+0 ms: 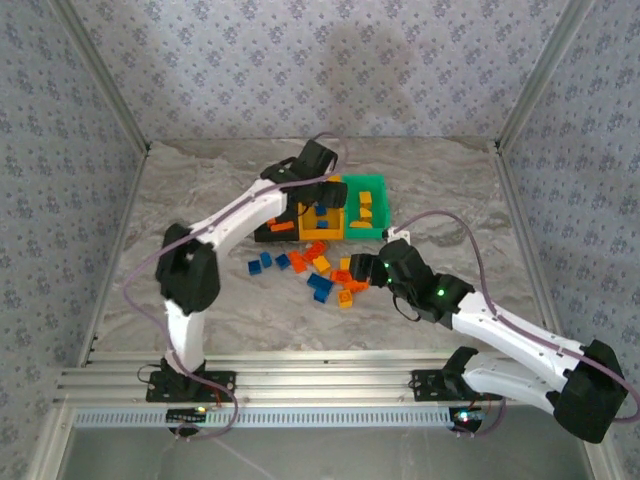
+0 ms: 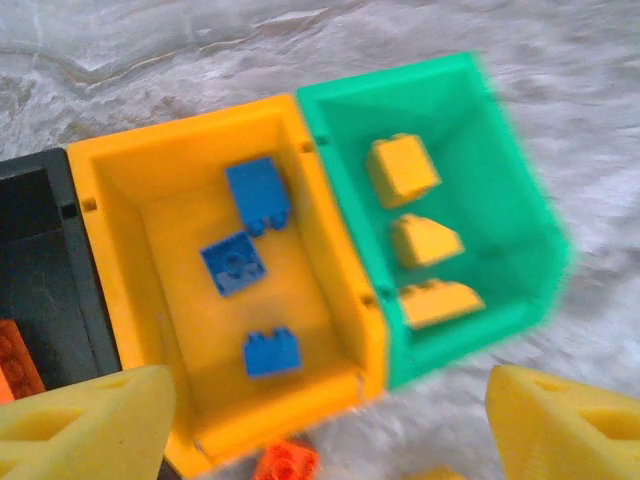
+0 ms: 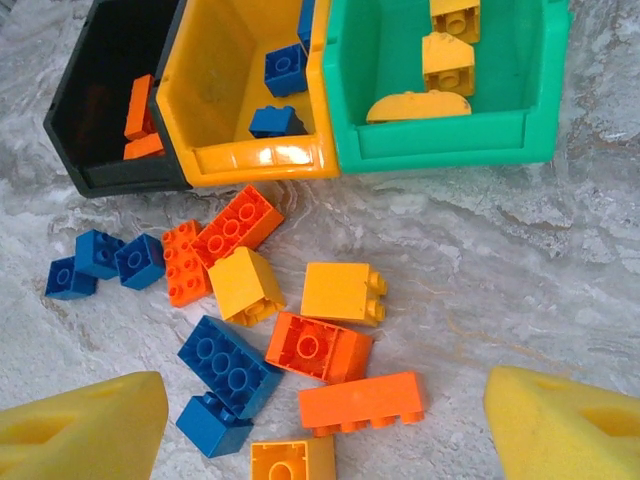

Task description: Sort the legos into containers by color

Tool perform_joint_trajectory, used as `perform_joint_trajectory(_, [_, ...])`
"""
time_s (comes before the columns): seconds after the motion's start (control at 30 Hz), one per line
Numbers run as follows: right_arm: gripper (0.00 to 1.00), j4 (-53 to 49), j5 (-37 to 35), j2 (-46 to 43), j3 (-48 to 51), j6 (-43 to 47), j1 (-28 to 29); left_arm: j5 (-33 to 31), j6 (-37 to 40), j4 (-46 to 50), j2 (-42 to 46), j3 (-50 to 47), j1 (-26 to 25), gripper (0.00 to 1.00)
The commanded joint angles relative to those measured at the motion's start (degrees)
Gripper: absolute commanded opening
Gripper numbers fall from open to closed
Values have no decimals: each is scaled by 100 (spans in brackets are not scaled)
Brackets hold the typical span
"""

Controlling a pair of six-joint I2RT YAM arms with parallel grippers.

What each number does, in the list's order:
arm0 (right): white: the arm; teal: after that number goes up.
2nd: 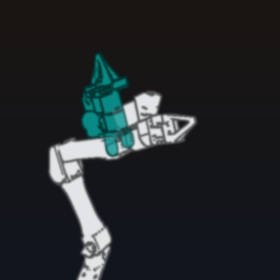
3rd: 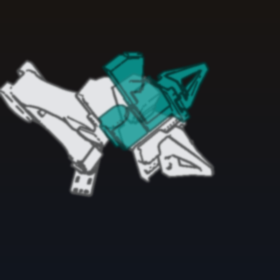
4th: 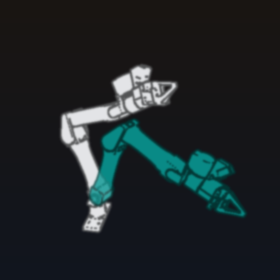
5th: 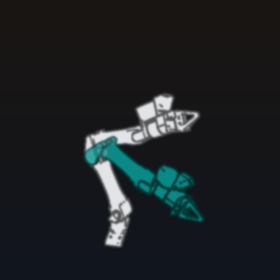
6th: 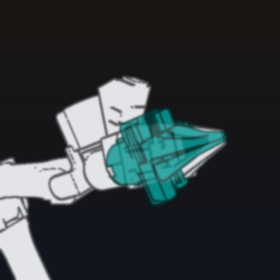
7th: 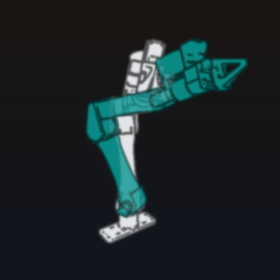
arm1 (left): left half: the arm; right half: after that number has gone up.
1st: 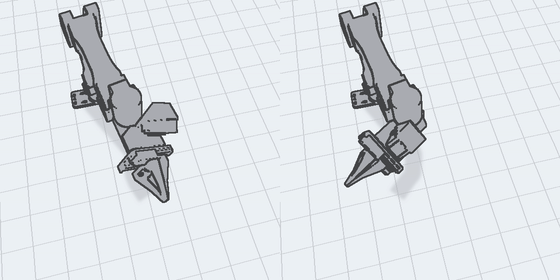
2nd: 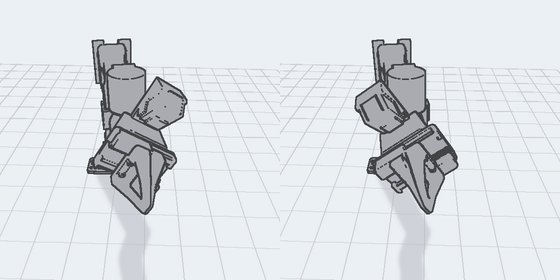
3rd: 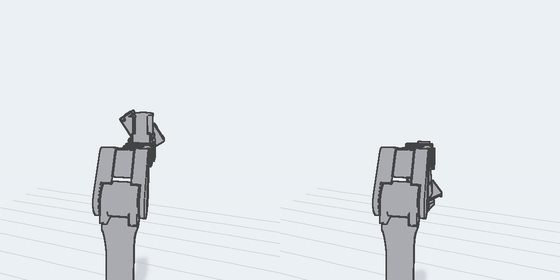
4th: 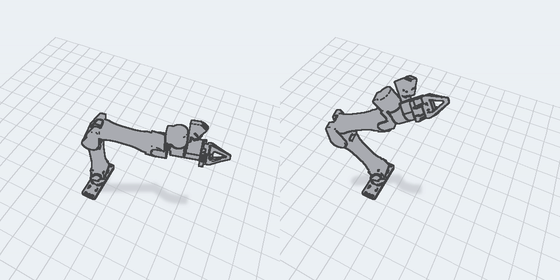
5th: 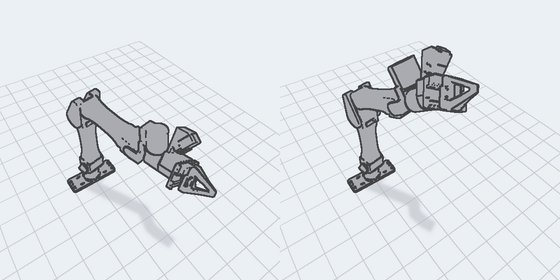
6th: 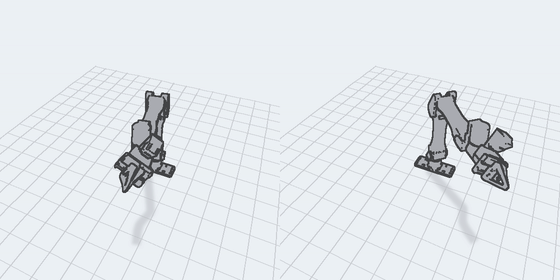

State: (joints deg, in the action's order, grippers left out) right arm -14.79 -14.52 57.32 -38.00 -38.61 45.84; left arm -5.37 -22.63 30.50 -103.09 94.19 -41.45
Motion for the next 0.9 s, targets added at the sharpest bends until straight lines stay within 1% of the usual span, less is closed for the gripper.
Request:
perform_joint_trajectory(0.0, [84,-107,189,204,91,-44,51,238,-383,-887,1312,-1093,-288,87])
perform_joint_trajectory(0.03, [84,-116,287,307,81,-13,111,217,-467,-1062,1674,-1550,-411,89])
perform_joint_trajectory(0.07, [84,-129,366,407,74,11,195,157,-568,-1204,2006,-1999,-558,99])
perform_joint_trajectory(0.17, [83,-223,530,818,33,77,470,-30,-872,-1406,2801,-3118,-970,100])
perform_joint_trajectory(0.27, [82,-231,595,1209,-4,69,741,-339,-1246,-1380,3321,-4006,-1311,100])
perform_joint_trajectory(0.37, [81,-147,600,1661,-63,23,916,-590,-1727,-1413,3831,-4856,-1389,99])
perform_joint_trajectory(0.47, [79,-82,463,2097,-146,-65,972,-809,-2078,-1590,4347,-5592,-1392,99])
perform_joint_trajectory(0.53, [76,32,434,2289,-189,-85,991,-962,-2281,-1618,4628,-5915,-1392,100])
perform_joint_trajectory(0.63, [72,186,372,2436,-216,-38,994,-1102,-2452,-1517,4830,-6202,-1383,100])
perform_joint_trajectory(0.77, [67,300,371,2595,-319,113,998,-1286,-2619,-1303,4868,-6390,-1383,100])
perform_joint_trajectory(0.87, [59,405,366,2634,-339,190,1005,-1319,-2665,-1247,4859,-6439,-1383,100])
